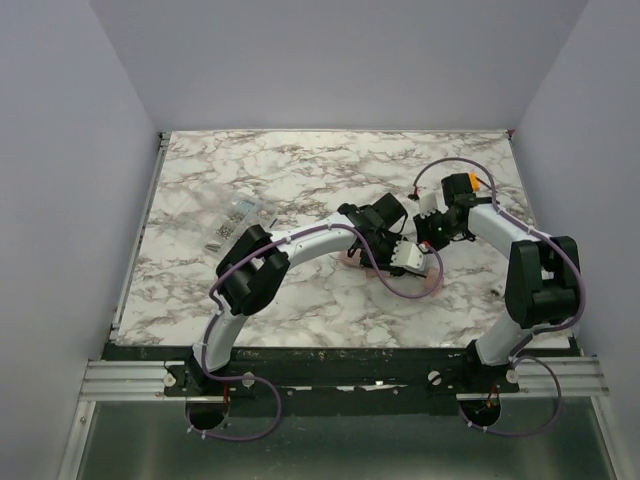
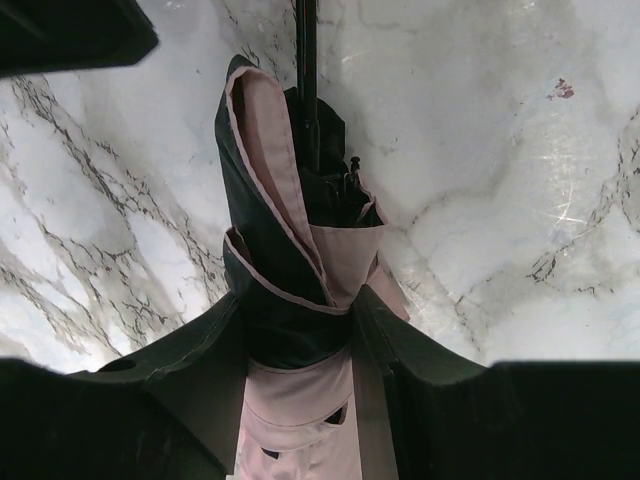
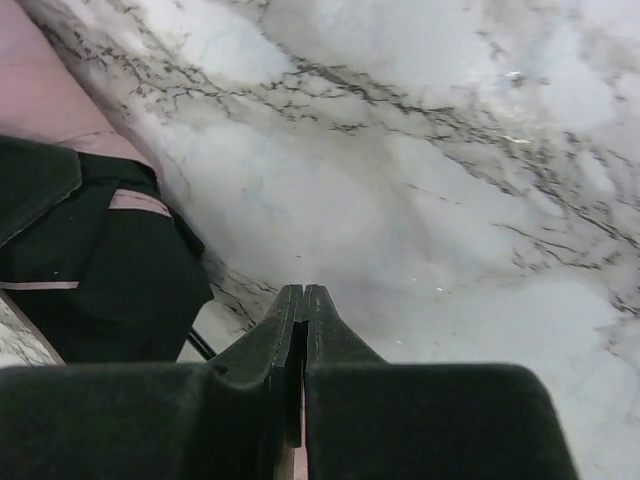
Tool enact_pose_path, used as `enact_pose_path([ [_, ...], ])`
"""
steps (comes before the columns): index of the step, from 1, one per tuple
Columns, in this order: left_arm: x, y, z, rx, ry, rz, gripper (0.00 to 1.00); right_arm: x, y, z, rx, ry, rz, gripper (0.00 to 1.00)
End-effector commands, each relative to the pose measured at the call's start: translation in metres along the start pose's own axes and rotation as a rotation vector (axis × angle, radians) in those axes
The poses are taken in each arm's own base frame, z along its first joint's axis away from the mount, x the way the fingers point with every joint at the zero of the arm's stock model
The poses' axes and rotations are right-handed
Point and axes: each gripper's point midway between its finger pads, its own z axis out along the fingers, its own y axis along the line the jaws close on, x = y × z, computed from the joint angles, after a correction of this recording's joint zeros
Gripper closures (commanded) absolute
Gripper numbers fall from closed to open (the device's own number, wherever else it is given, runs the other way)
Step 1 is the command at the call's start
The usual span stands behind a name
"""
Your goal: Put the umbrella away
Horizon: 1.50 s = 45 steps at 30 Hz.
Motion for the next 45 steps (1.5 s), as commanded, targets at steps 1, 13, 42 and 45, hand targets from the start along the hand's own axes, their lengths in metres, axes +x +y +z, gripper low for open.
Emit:
enact_pose_path([
  [1, 0.011, -0.021, 0.015, 0.079, 0.039, -0.033, 0.71, -0.012, -0.011, -0.02, 0.043, -0.047, 0.042, 0.97],
  [13, 0.011, -0.016, 0.011, 0.061, 0.046, -0.024, 0.71, 0.12, -0.016, -0.063, -0.107, 0.213, -0.02, 0.91],
  [42, -0.016, 0.027, -0.034, -0.143, -0.005, -0.11, 0.48, 0.037, 0.025, -0.045, -0.187, -0.055, -0.102, 0.63],
  [45, -0.038, 0.041, -0.064, -0.231, -0.088, -0.128, 0.36, 0.036, 0.03, -0.063, -0.162, -0.091, -0.184, 0.54],
])
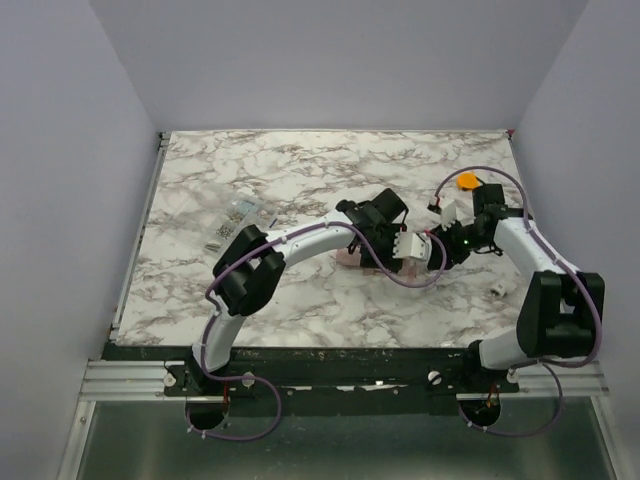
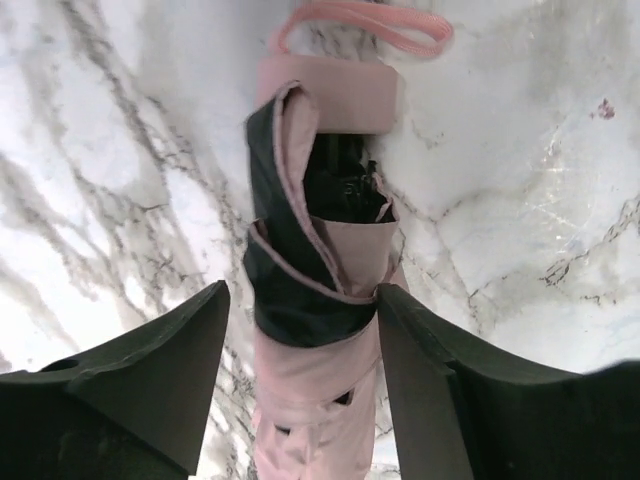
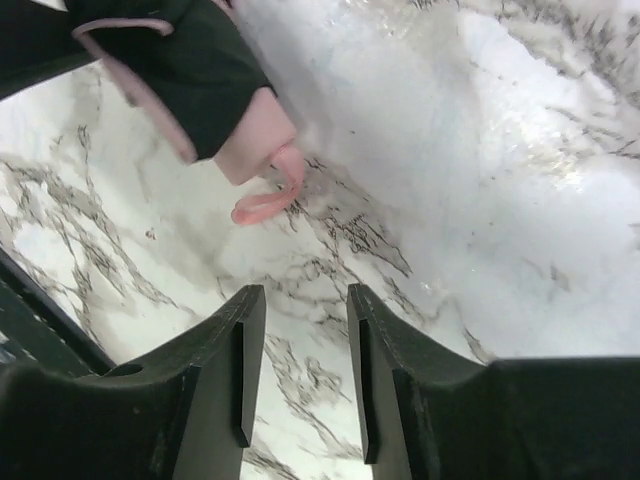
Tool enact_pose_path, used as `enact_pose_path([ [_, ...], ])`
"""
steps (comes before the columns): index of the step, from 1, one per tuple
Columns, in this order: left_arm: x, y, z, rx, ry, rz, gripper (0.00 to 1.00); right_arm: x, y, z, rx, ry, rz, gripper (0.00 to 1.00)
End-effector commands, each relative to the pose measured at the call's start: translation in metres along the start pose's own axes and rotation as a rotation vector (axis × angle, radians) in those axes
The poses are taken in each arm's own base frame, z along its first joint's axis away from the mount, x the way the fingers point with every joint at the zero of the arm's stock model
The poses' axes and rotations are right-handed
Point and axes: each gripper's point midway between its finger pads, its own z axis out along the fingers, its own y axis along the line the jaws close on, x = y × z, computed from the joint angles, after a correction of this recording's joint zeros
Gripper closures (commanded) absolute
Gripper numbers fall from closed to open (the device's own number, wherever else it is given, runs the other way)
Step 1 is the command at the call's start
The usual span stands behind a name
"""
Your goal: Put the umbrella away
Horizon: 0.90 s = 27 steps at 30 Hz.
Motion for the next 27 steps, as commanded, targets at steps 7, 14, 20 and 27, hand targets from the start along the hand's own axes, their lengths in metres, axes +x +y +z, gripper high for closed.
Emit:
enact_pose_path([
  [7, -0.068, 0.043, -0.13, -0.383, -0.32, -0.083, 0.26, -0.049, 0.045, -0.062, -0.004, -0.259, -0.354, 0.33],
  [14, -0.031, 0.015, -0.212, -0.567, -0.517, -0.384, 0.24, -0.089, 0.064, -0.078, -0.064, -0.394, -0.544, 0.0],
  [20, 0.039, -0.05, -0.235, -0.54, -0.755, -0.856, 0.11, -0.139, 0.084, -0.039, -0.059, -0.327, -0.552, 0.0],
  [27, 0.081, -0.108, -0.25, -0.59, -0.934, -1.049, 0.01, -0.159, 0.081, 0.056, -0.021, -0.07, -0.544, 0.0],
])
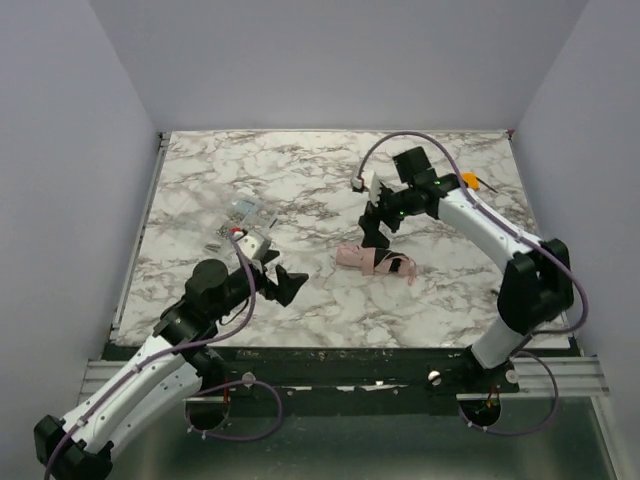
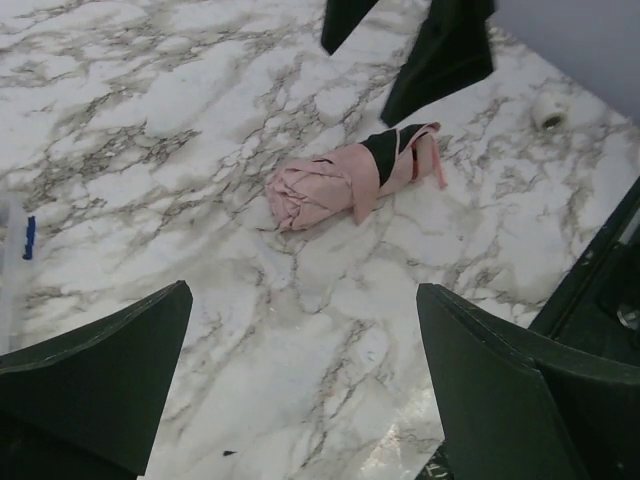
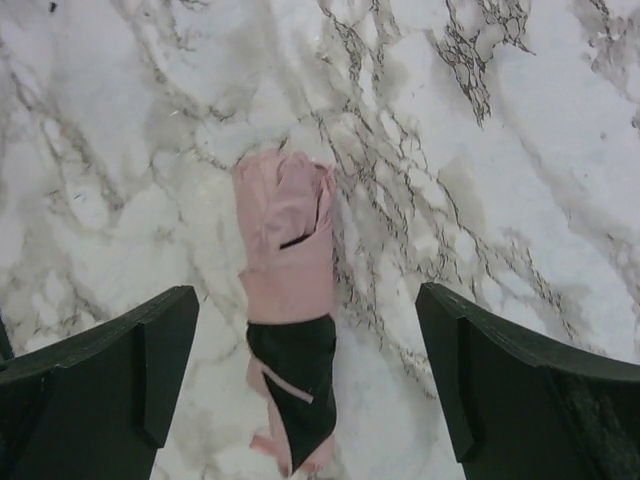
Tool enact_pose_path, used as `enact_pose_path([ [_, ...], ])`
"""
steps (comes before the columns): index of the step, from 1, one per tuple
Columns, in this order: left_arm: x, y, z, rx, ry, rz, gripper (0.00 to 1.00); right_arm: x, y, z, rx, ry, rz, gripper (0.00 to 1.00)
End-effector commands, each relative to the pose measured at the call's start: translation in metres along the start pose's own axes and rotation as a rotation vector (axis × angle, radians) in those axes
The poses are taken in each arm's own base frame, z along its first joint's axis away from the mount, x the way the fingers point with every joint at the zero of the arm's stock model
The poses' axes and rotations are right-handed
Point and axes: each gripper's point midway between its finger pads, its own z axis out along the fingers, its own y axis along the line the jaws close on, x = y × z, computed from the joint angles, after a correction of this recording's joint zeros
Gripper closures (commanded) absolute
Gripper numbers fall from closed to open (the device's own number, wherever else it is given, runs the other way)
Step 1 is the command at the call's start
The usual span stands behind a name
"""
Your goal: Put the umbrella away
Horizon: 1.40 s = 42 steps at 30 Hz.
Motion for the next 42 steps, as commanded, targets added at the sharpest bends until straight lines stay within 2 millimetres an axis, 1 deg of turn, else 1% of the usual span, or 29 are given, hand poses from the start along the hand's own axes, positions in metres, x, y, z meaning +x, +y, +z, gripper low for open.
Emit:
enact_pose_path([
  [1, 0.004, -0.005, -0.03, -0.02, -0.103, -0.223, 0.01, 0.019, -0.027, 0.049, 0.086, 0.189, 0.075, 0.0],
  [2, 0.005, -0.005, -0.036, -0.027, -0.119, -0.236, 0.02, 0.025, -0.026, 0.057, 0.055, 0.215, 0.092, 0.0],
  [4, 0.009, -0.002, -0.046, -0.046, -0.142, -0.257, 0.02, 0.036, -0.024, 0.064, 0.031, 0.253, 0.119, 0.0],
  [7, 0.013, 0.004, -0.056, -0.084, -0.171, -0.277, 0.01, 0.052, -0.013, 0.064, -0.009, 0.291, 0.107, 0.0],
  [9, 0.011, 0.006, -0.06, -0.092, -0.192, -0.286, 0.01, 0.06, -0.006, 0.064, -0.025, 0.308, 0.116, 0.01],
  [12, 0.006, 0.005, -0.062, -0.091, -0.213, -0.284, 0.02, 0.078, 0.001, 0.068, -0.044, 0.346, 0.138, 0.03],
  [16, 0.006, 0.006, -0.061, -0.099, -0.195, -0.277, 0.01, 0.093, 0.023, 0.076, -0.12, 0.365, 0.157, 0.1],
  [17, 0.007, 0.006, -0.061, -0.1, -0.192, -0.279, 0.01, 0.095, 0.026, 0.078, -0.124, 0.368, 0.155, 0.13],
  [20, 0.01, 0.006, -0.059, -0.096, -0.186, -0.289, 0.02, 0.095, 0.027, 0.079, -0.113, 0.358, 0.165, 0.24],
  [23, 0.013, 0.006, -0.058, -0.095, -0.188, -0.297, 0.02, 0.097, 0.026, 0.083, -0.1, 0.354, 0.186, 0.4],
  [25, 0.013, 0.006, -0.058, -0.094, -0.189, -0.3, 0.01, 0.093, 0.024, 0.087, -0.088, 0.334, 0.214, 0.47],
  [26, 0.013, 0.006, -0.059, -0.095, -0.188, -0.3, 0.02, 0.091, 0.024, 0.088, -0.087, 0.324, 0.233, 0.53],
  [29, 0.014, 0.007, -0.06, -0.101, -0.188, -0.304, 0.01, 0.077, 0.023, 0.092, -0.104, 0.261, 0.323, 0.63],
  [32, 0.014, 0.007, -0.063, -0.103, -0.192, -0.311, 0.01, 0.062, 0.016, 0.085, -0.148, 0.158, 0.471, 0.7],
  [35, 0.014, 0.007, -0.064, -0.106, -0.203, -0.326, 0.01, 0.046, -0.003, 0.074, -0.171, 0.012, 0.694, 0.72],
  [37, 0.015, 0.008, -0.064, -0.106, -0.209, -0.335, 0.01, 0.039, -0.013, 0.074, -0.164, -0.053, 0.844, 0.72],
  [38, 0.015, 0.008, -0.063, -0.108, -0.212, -0.339, 0.01, 0.035, -0.018, 0.076, -0.15, -0.084, 0.887, 0.72],
  [40, 0.013, 0.008, -0.063, -0.109, -0.218, -0.35, 0.02, 0.031, -0.027, 0.083, -0.115, -0.129, 1.03, 0.69],
  [41, 0.012, 0.008, -0.062, -0.108, -0.216, -0.355, 0.01, 0.03, -0.03, 0.087, -0.098, -0.142, 1.112, 0.68],
  [42, 0.011, 0.008, -0.062, -0.108, -0.217, -0.36, 0.01, 0.03, -0.039, 0.09, -0.054, -0.155, 1.203, 0.67],
])
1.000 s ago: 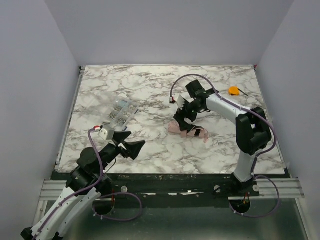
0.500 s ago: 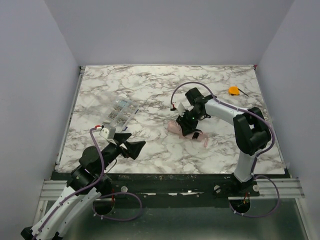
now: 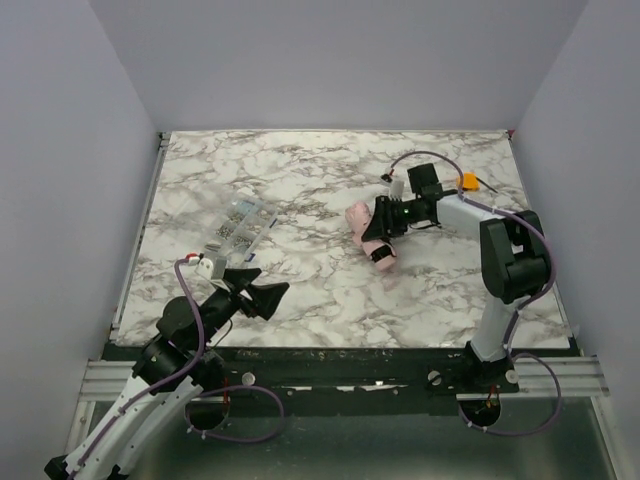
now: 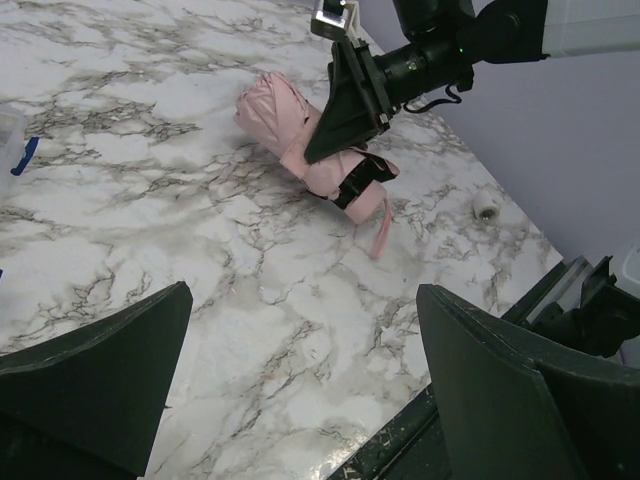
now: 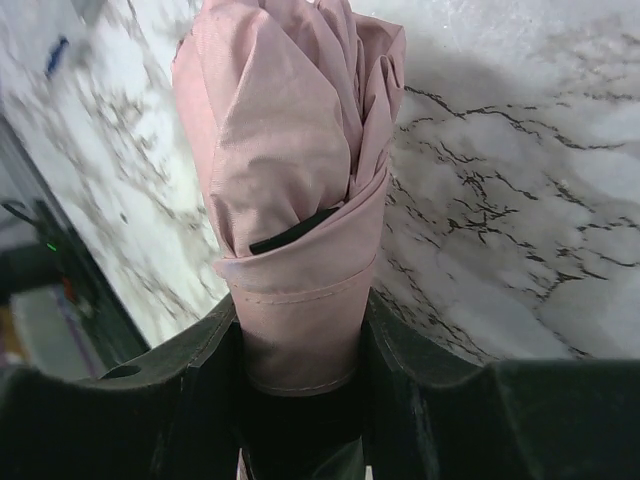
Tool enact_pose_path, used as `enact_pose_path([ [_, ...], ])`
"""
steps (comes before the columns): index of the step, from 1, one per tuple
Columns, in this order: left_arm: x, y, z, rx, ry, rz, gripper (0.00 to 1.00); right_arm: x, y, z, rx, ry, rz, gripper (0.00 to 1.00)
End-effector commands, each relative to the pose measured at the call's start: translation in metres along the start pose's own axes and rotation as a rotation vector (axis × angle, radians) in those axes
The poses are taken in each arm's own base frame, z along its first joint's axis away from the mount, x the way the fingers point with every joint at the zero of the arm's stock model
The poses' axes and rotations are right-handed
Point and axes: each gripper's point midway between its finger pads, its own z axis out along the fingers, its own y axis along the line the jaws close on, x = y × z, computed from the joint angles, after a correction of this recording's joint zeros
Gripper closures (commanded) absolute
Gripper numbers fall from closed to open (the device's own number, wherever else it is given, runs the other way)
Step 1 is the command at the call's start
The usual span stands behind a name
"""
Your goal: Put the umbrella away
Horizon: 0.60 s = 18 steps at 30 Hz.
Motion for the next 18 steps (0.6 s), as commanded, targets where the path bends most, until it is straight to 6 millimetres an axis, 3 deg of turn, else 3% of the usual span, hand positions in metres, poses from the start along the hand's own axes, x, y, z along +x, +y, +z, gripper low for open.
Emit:
enact_pose_path([
  [1, -0.002, 0.004, 0.002, -0.032, -0.011, -0.041, 0.01, -0.032, 0.014, 0.022, -0.051, -0.14, 0.41, 0.67],
  [5, -0.002, 0.003, 0.004, -0.028, -0.012, -0.067, 0.01, -0.044, 0.013, 0.028, -0.086, -0.215, 0.61, 0.59],
  [8, -0.005, 0.001, 0.005, -0.02, -0.025, -0.076, 0.01, -0.048, 0.015, 0.029, -0.118, -0.234, 0.631, 0.34],
  [10, -0.008, -0.001, 0.005, -0.016, -0.033, -0.074, 0.01, -0.048, 0.01, 0.027, -0.097, -0.227, 0.598, 0.22],
  [13, -0.014, -0.004, 0.006, -0.008, -0.037, -0.059, 0.02, -0.045, -0.008, 0.01, 0.019, -0.213, 0.474, 0.13],
  [18, -0.023, -0.014, 0.009, 0.034, -0.04, -0.007, 0.02, -0.035, -0.041, -0.043, 0.218, -0.254, 0.293, 0.09],
])
